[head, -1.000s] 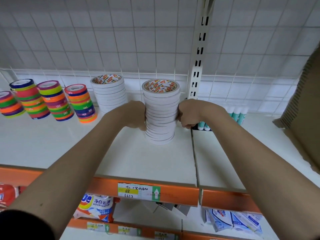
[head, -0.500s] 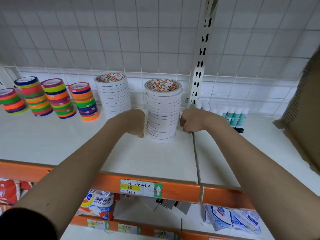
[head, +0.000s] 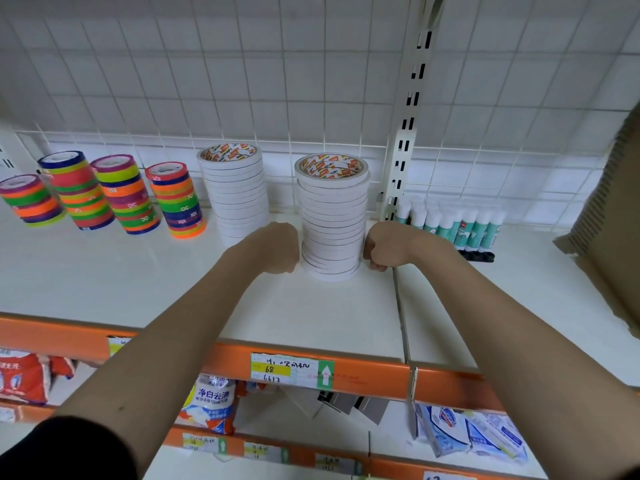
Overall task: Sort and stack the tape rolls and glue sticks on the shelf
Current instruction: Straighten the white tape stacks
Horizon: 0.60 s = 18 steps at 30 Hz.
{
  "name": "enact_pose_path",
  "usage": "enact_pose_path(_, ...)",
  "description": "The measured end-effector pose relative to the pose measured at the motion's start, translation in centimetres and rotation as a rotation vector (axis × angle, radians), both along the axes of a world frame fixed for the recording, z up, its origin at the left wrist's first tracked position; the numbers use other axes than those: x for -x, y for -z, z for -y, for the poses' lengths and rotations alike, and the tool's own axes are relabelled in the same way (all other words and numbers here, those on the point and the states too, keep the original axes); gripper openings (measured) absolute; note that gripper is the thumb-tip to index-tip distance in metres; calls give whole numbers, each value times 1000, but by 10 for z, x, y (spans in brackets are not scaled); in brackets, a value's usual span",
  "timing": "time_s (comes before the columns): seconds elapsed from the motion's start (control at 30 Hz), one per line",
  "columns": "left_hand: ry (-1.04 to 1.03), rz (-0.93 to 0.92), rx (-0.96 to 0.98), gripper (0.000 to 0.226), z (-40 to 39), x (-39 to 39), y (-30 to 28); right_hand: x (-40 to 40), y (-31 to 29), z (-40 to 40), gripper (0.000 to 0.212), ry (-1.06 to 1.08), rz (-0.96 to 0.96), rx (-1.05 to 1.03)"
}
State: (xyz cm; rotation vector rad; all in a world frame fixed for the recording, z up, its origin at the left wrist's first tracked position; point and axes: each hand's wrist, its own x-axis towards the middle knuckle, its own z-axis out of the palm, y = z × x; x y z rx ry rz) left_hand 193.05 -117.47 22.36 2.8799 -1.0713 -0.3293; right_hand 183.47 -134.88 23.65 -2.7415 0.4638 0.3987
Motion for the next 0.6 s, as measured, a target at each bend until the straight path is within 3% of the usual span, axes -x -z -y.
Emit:
enact_pose_path(0.1,20,-6,28,18,4,10,0,1,4,-5,9,-11,24,25)
enact_pose_path(0.2,33,18,68,6,7,14,-1,2,5,-7,17,-12,43,25)
enact_pose_path(0.27,20,27,71,8,6,12,1,2,4,-9,25,-3,51,11)
enact_pose_path(0.37,7,3,113,12,2,9,7,3,7,-7,12,-19,74,-25)
enact_pose_path(0.43,14,-18,135,7,-1,5,9,3,9,-3,15,-11,71,-57)
enact_pose_path(0.6,-11,-11,101,19,1,-4,10,0,11,4,19,8,47,-96)
